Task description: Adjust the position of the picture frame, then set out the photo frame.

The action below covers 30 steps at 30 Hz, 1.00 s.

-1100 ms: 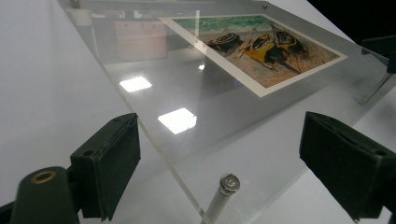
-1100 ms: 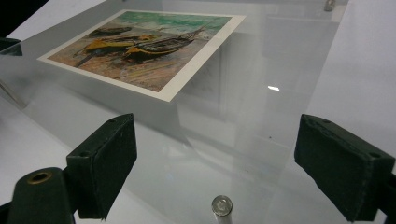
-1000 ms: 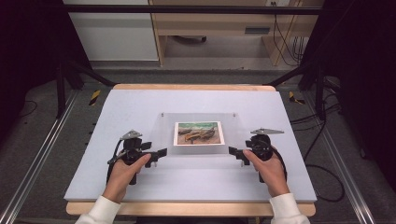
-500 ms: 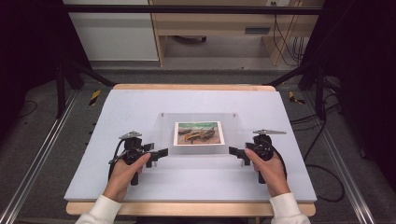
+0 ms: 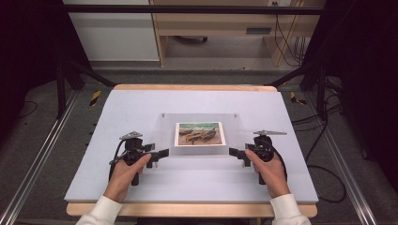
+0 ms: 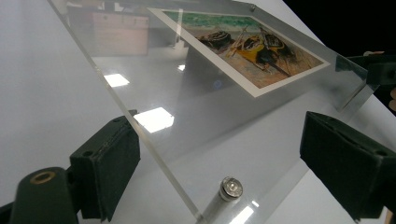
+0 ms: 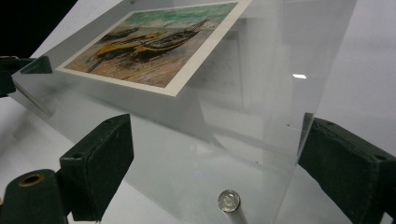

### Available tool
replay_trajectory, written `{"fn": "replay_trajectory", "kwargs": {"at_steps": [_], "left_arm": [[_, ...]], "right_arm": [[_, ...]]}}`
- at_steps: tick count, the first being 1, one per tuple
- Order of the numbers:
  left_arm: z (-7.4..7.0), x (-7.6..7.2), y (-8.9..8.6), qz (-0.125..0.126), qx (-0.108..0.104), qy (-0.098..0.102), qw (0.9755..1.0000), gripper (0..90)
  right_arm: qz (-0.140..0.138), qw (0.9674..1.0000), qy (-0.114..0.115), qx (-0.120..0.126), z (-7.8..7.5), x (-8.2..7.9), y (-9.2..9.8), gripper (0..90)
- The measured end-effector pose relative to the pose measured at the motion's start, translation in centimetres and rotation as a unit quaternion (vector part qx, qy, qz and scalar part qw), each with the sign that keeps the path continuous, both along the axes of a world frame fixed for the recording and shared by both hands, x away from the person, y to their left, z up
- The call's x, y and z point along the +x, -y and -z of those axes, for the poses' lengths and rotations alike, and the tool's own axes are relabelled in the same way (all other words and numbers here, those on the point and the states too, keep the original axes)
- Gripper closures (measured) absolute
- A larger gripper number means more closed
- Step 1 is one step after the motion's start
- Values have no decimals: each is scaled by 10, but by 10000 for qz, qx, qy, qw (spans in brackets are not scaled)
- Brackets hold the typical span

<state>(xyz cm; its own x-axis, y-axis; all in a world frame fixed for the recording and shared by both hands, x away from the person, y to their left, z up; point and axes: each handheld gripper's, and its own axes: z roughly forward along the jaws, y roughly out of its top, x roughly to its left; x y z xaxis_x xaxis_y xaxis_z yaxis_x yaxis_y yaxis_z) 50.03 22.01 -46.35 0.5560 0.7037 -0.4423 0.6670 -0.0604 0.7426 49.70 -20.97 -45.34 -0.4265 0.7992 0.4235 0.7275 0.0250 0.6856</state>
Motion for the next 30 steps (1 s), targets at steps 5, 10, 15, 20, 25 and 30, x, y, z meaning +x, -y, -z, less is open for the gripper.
{"fn": "replay_trajectory", "kwargs": {"at_steps": [5, 10, 15, 20, 25, 30], "left_arm": [[-2, 3, -1, 71, 64, -35, 9999, 120], [-1, 6, -1, 96, 63, -42, 9999, 124], [0, 10, -3, 8, 10, -1, 10000, 142], [-1, 12, -4, 10, 37, 64, 10000, 154], [-2, 20, -3, -59, 117, 178, 9998, 176], [-3, 26, -1, -98, 135, 261, 9995, 192]], "right_arm": [[1, 10000, 23, -37, -1, 0, 0, 114], [-3, 10000, 46, -58, -1, 0, 0, 117], [27, 10000, 64, -57, -1, 0, -2, 120], [-20, 9999, 144, -69, -1, 2, -2, 123], [14, 9996, 239, -148, -2, 5, -3, 123], [39, 9993, 332, -192, -2, 11, -3, 130]]}}
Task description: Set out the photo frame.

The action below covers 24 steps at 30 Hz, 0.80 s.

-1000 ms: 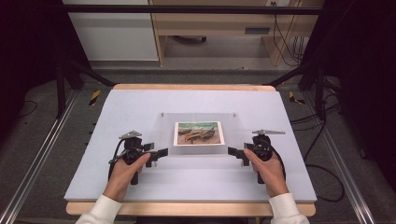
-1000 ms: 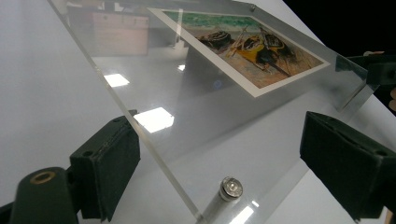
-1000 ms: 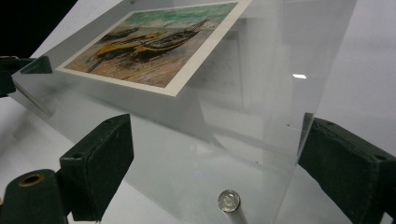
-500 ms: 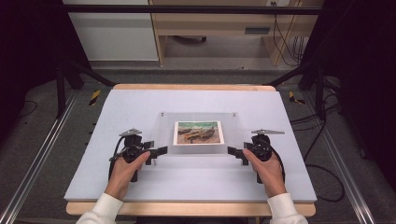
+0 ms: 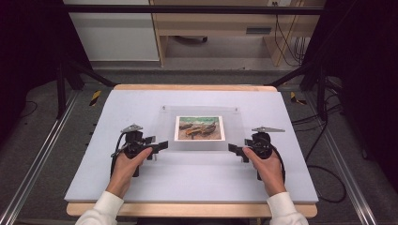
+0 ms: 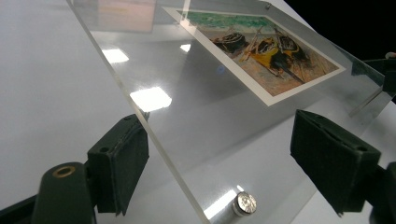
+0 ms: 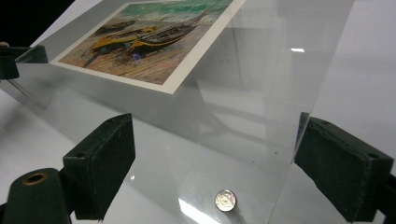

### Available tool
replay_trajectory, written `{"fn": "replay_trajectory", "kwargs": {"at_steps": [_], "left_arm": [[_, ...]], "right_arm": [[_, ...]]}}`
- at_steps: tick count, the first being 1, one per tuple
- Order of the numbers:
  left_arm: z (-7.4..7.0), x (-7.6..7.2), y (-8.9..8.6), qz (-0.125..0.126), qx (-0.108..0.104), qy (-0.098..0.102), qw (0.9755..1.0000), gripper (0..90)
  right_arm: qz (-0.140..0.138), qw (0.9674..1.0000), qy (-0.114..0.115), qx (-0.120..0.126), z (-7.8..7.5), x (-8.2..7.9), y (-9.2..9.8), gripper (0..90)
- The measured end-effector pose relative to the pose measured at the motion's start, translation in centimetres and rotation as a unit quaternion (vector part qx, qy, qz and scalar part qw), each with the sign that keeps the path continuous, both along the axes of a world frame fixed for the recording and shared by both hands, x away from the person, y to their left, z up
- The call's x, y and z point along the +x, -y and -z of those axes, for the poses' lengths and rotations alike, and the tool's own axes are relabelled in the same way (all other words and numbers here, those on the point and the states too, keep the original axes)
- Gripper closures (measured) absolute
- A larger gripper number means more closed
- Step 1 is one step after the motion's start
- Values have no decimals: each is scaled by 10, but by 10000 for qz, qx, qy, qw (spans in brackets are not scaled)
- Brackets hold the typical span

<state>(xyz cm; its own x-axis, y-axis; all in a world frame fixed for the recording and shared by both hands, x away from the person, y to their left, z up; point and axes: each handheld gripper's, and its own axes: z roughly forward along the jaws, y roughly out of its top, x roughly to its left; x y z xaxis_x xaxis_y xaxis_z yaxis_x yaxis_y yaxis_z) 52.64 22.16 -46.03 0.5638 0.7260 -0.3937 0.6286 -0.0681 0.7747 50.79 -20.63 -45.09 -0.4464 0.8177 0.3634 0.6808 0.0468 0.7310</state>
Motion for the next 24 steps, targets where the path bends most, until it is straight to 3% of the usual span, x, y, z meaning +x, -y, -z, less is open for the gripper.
{"fn": "replay_trajectory", "kwargs": {"at_steps": [4, 11, 16, 24], "left_arm": [[0, 3, 1, -7, 5, 79, 10000, 211], [-5, -8, 0, -56, 135, 270, 9995, 261], [-5, -15, -2, -120, 85, 349, 9993, 322], [-9, -30, -5, -154, 241, 486, 9984, 387]], "right_arm": [[45, 10000, 65, -8, 0, 2, 3, 155], [21, 9997, 192, -144, -5, -8, 4, 217], [-12, 9994, 264, -227, -6, -15, 5, 250], [-57, 9971, 543, -529, -10, -29, 4, 319]]}}
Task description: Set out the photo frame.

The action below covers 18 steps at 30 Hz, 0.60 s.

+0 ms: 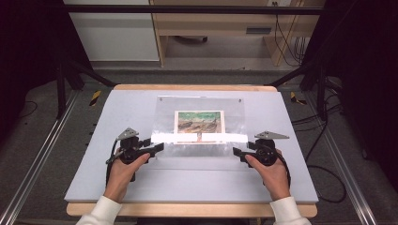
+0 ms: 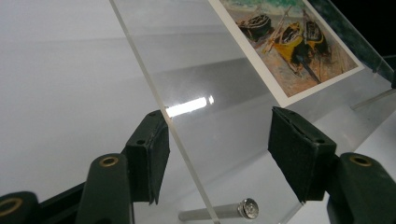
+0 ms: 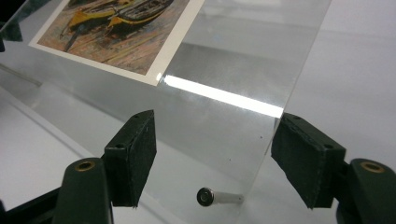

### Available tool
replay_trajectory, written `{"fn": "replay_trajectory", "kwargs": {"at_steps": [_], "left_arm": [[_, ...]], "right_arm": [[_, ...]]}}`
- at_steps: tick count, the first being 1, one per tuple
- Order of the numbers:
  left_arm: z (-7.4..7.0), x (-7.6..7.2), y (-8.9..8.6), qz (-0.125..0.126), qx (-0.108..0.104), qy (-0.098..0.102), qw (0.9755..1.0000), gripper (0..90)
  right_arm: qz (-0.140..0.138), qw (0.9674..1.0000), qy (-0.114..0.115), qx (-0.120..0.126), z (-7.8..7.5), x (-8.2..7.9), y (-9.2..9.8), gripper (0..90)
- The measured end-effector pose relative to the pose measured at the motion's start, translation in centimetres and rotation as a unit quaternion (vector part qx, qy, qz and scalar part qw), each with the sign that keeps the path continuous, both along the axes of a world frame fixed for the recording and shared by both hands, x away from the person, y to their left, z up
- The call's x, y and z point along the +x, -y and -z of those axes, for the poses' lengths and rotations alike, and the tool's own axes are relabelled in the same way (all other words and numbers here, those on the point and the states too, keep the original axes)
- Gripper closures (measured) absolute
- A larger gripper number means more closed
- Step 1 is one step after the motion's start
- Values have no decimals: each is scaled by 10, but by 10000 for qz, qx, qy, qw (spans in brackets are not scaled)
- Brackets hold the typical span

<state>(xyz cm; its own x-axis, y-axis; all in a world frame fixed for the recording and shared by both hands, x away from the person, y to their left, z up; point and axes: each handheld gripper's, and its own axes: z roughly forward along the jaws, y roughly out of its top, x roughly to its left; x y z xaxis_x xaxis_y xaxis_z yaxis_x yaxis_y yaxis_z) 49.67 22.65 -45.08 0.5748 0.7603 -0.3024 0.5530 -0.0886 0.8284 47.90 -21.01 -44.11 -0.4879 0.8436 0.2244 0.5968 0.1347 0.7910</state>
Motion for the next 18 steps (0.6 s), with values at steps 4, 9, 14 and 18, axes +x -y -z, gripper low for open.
{"fn": "replay_trajectory", "kwargs": {"at_steps": [4, 9, 14, 18], "left_arm": [[-2, -6, 0, -1, 121, 60, 9999, 408], [-4, -12, 1, -23, 213, 126, 9997, 427], [-5, -16, 1, -37, 269, 151, 9995, 441], [-6, -19, 1, -35, 338, 171, 9993, 449]], "right_arm": [[20, 10000, 39, -75, -1, -5, 0, 353], [32, 9997, 131, -182, -2, -13, -1, 380], [37, 9997, 155, -202, -3, -16, 0, 401], [42, 9995, 178, -241, -3, -18, 1, 419]]}}
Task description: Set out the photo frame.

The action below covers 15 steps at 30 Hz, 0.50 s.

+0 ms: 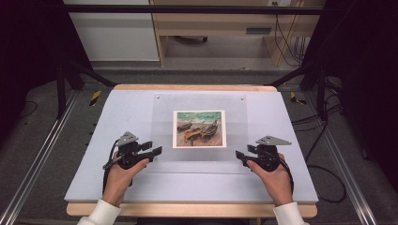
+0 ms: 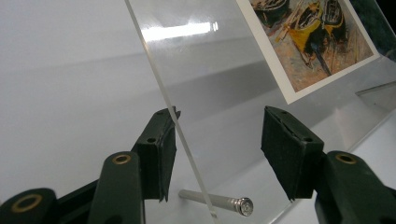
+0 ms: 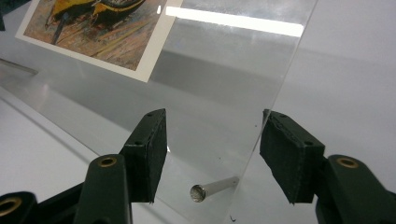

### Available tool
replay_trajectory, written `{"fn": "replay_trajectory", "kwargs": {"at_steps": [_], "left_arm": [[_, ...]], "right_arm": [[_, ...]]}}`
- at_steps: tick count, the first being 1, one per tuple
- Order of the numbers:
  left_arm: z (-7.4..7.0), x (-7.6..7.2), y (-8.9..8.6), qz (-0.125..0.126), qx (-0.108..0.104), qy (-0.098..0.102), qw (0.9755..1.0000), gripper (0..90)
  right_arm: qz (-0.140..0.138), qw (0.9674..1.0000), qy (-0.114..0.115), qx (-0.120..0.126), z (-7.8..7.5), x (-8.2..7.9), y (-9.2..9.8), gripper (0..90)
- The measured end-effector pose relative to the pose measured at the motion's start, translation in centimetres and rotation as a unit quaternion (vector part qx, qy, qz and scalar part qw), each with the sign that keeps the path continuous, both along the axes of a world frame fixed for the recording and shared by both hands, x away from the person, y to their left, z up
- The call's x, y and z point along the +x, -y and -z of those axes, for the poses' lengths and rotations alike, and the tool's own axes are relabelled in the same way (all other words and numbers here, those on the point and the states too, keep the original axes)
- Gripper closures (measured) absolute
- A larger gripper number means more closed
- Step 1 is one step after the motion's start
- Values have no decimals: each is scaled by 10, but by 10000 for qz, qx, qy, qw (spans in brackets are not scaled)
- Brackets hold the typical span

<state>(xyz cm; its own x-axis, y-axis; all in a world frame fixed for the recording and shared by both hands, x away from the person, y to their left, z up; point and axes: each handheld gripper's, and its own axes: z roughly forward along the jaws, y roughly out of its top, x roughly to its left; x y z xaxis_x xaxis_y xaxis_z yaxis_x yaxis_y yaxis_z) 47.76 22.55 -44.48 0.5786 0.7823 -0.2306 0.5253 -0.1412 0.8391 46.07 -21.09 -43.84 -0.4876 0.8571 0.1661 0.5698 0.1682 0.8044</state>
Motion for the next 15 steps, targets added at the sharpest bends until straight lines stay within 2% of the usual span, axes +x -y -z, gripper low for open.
{"fn": "replay_trajectory", "kwargs": {"at_steps": [15], "left_arm": [[0, -13, -3, 22, 130, 15, 9999, 512]], "right_arm": [[13, 9999, 81, -148, -1, -12, 1, 496]]}}
